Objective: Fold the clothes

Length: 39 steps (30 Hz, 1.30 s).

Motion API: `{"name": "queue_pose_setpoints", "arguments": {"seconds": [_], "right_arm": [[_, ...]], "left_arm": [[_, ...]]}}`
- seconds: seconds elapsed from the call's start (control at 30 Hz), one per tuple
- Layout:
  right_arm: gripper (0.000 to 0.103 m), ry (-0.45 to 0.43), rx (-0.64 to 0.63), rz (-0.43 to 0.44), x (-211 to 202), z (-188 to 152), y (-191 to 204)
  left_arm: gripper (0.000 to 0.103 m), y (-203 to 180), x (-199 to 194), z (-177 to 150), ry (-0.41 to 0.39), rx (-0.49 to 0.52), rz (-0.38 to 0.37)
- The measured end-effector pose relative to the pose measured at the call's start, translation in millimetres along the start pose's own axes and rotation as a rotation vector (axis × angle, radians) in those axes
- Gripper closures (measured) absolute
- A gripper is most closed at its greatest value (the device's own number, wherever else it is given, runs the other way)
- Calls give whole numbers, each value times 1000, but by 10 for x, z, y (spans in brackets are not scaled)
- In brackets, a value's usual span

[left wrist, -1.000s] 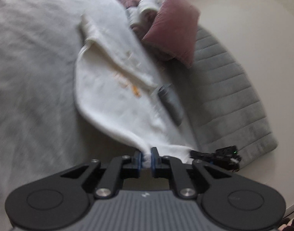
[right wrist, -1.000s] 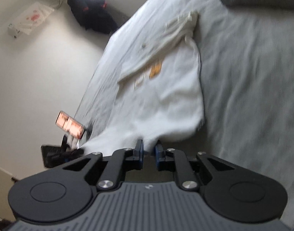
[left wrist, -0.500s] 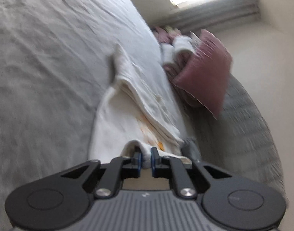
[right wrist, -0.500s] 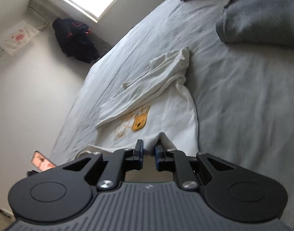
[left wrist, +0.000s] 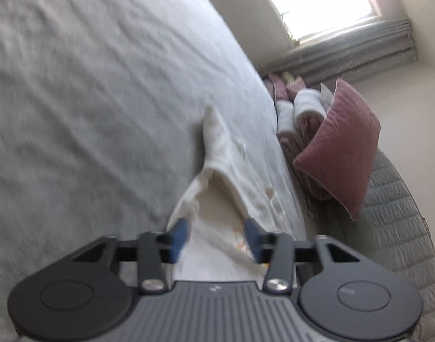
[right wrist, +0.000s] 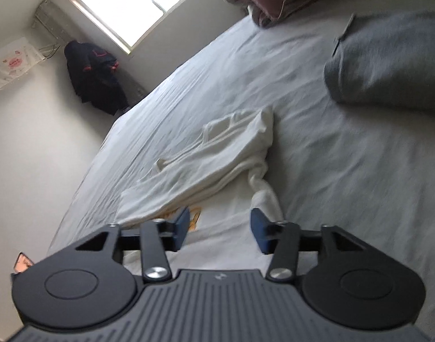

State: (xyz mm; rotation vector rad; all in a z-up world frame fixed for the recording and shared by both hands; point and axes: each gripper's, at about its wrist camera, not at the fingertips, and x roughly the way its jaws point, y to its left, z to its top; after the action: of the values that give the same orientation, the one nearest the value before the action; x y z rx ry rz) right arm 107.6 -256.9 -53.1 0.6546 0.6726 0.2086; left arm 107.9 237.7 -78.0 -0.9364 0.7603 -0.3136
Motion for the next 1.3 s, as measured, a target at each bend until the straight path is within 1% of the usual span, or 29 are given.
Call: {"name": "queue_pose_setpoints", "arguments": {"seconds": [0.03,0.07,0.1,0.17,0.23,0.33,0.5,0.57,0.67,0.73,0.8,0.9,1.0,1.1,1.17,1.2,1.27,1.3], "right_arm": [[50,-8,-11,-13,-18,14,3],[50,-15,-22,-27,-36,28,5],[50,-10,-34,-62,-42,26,17],[50,17,-57,-123,-59,-1,26],[50,59,-69,-174,-80,-43,26],[50,114,-45,-189,-143,-127,-23],[50,164,35,-166,-248,-148,-84],[50,201,87,-159,-272,-161,-133],[50,209,108,-161,-308,-180,-124],[50,208,113,-170,-335,-209,-119],[50,205,117,-178,-350,-217,-128],[50,160,95,-172,-350,-207,-121],[50,96,34,-147,-297,-181,-39],[51,48,-62,-181,-148,-165,51],[54,42,-93,-189,-42,-175,54],[56,40,-100,-188,5,-183,42],[58,32,-116,-194,88,-197,28],[62,25,-124,-201,124,-204,26]], "left_arm": [[46,-19,2,7,6,10,12],[46,-37,4,15,12,21,24],[45,-56,6,22,18,31,36],[45,-92,12,32,32,54,61],[45,-122,35,-1,66,86,92],[45,-133,-8,-50,108,121,129],[45,-162,-64,-76,172,160,207],[45,-124,-156,-121,185,158,218],[45,-98,-243,-136,206,158,224],[45,-85,-292,-134,204,162,232],[47,-89,-335,-127,157,172,233],[48,-85,-336,-95,82,188,206],[54,-57,-220,-66,51,180,198],[63,-41,-97,-53,33,173,191],[76,-11,-35,-62,18,180,186],[84,20,-12,-62,11,177,182],[88,28,2,-58,-6,181,186],[89,15,2,-57,-13,189,184]]}}
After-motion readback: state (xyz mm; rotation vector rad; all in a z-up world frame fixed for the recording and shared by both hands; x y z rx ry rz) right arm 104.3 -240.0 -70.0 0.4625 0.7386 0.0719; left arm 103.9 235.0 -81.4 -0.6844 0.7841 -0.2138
